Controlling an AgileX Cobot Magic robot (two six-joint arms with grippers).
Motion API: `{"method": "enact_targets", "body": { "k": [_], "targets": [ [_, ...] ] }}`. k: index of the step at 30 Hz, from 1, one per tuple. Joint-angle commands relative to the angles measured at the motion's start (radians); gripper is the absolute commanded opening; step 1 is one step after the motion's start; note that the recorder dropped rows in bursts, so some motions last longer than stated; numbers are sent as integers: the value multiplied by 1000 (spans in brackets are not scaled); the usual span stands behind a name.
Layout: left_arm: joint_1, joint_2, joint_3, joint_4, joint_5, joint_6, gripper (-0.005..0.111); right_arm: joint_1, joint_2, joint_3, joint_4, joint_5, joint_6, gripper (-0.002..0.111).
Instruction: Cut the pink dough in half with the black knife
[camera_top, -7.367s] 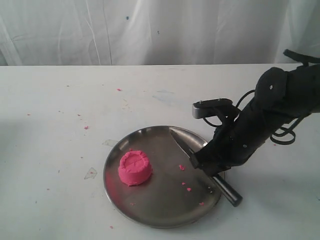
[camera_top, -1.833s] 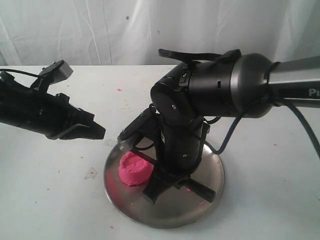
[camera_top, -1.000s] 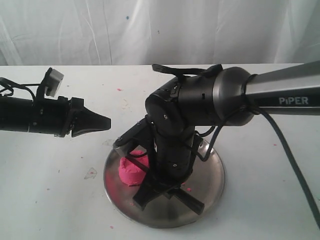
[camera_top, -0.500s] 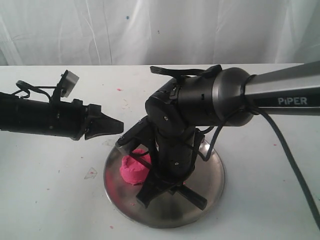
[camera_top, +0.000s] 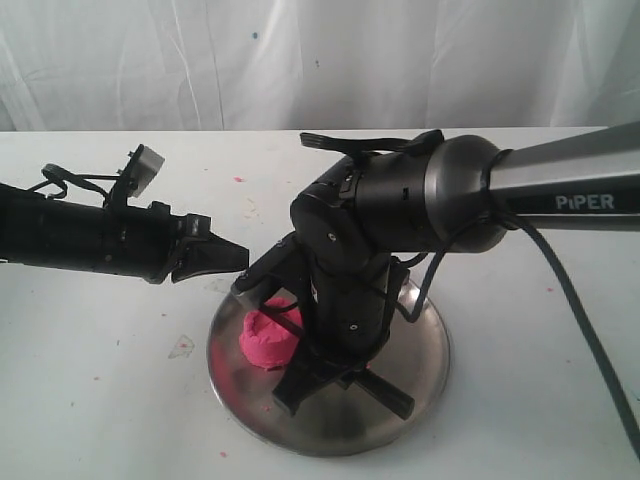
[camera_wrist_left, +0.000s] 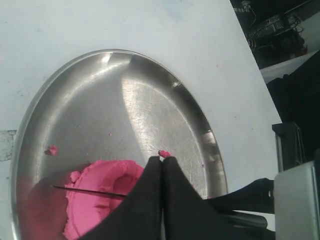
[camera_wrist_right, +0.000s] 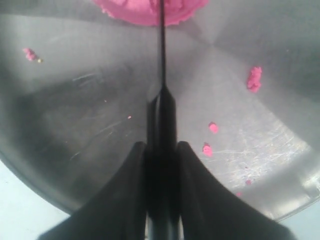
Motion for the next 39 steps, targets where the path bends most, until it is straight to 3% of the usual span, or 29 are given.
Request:
{"method": "enact_targets", "body": {
  "k": [1, 39],
  "targets": [
    [-5, -4, -5, 5, 15, 8, 0, 1, 0, -15, -15, -8, 9, 0],
    [-5, 87, -3, 26, 13, 7, 0, 1, 22, -27, -10, -9, 5, 0]
  ]
}}
